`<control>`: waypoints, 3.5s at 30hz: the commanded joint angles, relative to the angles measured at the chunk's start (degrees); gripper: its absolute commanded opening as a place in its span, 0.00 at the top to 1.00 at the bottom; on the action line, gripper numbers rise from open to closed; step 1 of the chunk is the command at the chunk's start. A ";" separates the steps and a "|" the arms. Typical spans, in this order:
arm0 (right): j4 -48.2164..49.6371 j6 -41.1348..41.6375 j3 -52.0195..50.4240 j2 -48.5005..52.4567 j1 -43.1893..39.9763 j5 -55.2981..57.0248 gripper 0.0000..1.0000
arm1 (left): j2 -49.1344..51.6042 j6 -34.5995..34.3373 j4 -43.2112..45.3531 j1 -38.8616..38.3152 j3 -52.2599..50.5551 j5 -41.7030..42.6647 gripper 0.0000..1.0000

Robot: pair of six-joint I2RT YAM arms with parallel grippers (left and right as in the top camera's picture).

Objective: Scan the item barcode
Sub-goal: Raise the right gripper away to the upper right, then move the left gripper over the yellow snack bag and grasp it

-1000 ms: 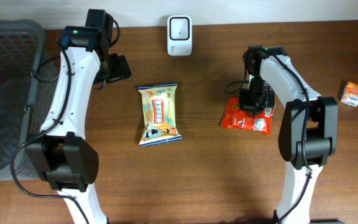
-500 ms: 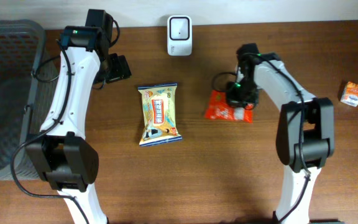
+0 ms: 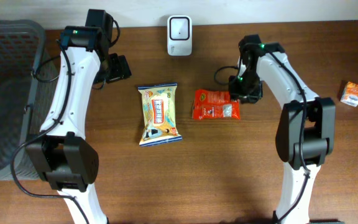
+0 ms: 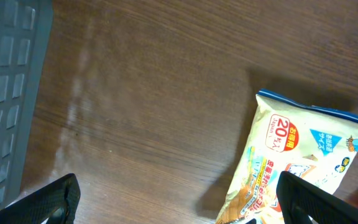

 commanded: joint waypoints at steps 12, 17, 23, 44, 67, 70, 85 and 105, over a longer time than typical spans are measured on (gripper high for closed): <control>-16.09 1.05 13.57 0.26 -1.99 -2.27 0.36 | 0.00 -0.52 0.00 -0.02 0.02 0.20 0.01; -10.56 0.96 9.60 0.42 2.43 -4.11 0.26 | 0.00 -0.52 0.00 -0.02 0.02 0.20 0.01; 1.88 5.33 -3.39 0.42 7.74 0.35 0.01 | 0.00 -0.52 0.00 -0.02 0.02 0.22 0.01; -11.10 7.19 12.00 0.13 2.08 2.60 0.01 | 0.00 -0.52 0.00 -0.02 0.02 0.22 0.01; -4.09 3.91 11.96 0.33 -1.68 -14.58 0.01 | 0.00 -0.52 0.00 -0.02 0.02 0.20 0.01; -3.67 3.91 11.96 0.33 -10.67 -11.85 0.01 | 0.00 -0.52 0.00 -0.02 0.02 0.20 0.01; -3.19 3.91 11.96 0.35 -20.85 -11.87 0.01 | 1.42 4.87 9.20 -17.00 -12.39 11.23 0.00; -3.21 3.93 11.96 0.35 -20.85 -11.87 0.01 | 16.96 -5.86 13.09 -27.98 -12.68 -16.94 0.84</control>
